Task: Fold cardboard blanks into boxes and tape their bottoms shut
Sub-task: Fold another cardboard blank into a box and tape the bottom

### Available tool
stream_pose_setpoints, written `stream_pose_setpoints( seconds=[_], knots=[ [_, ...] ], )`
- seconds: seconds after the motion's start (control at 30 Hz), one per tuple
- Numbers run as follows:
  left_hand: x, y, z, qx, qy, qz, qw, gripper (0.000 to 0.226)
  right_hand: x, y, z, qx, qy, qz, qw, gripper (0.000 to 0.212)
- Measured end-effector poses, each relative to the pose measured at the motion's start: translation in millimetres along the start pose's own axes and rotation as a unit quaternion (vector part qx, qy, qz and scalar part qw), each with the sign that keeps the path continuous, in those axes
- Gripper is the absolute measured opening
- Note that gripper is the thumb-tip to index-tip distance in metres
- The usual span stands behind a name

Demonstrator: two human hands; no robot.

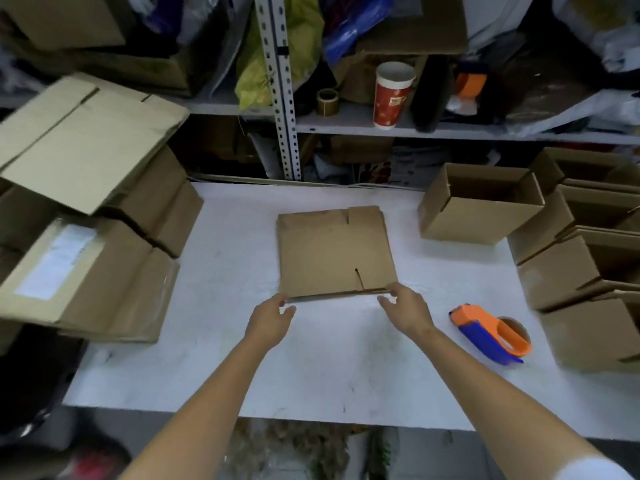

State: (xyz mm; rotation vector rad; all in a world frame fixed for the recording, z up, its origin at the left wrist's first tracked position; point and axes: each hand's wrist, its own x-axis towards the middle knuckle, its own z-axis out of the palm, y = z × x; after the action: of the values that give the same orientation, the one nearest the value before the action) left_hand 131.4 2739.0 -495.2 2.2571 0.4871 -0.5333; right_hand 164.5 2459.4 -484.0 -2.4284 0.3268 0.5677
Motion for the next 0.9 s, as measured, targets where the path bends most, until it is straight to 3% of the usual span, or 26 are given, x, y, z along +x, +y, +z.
stream_pose_setpoints(
  seconds=[0.17, 0.47, 0.57, 0.7, 0.73, 0.8, 0.9],
  knots=[
    [67, 22, -9, -0.04, 0.062, -0.032, 0.997, 0.058, 72, -23, -6, 0.033, 0.052, 0.012, 0.998, 0.055],
    [120, 35, 13, -0.019, 0.022, -0.116, 0.993, 0.075, 132, -34, 24, 0.044, -0.004, 0.02, 0.999, 0.096],
    [105, 46, 15, -0.131, 0.043, -0.102, 0.985, 0.07, 121, -41, 24, 0.156, -0.006, 0.059, 0.986, 0.11],
    [76, 60, 5, -0.202, 0.06, -0.065, 0.975, 0.054, 92, -46, 17, 0.289, -0.017, 0.084, 0.953, 0.122],
    [69, 65, 3, -0.22, 0.057, -0.047, 0.973, 0.051, 83, -47, 16, 0.326, -0.024, 0.086, 0.941, 0.118],
    [51, 78, -1, -0.255, 0.047, -0.008, 0.966, 0.046, 60, -52, 12, 0.407, -0.046, 0.089, 0.908, 0.09],
    [17, 85, -9, -0.304, 0.048, 0.026, 0.951, 0.039, 19, -56, -3, 0.428, -0.04, 0.024, 0.903, 0.064]
  ],
)
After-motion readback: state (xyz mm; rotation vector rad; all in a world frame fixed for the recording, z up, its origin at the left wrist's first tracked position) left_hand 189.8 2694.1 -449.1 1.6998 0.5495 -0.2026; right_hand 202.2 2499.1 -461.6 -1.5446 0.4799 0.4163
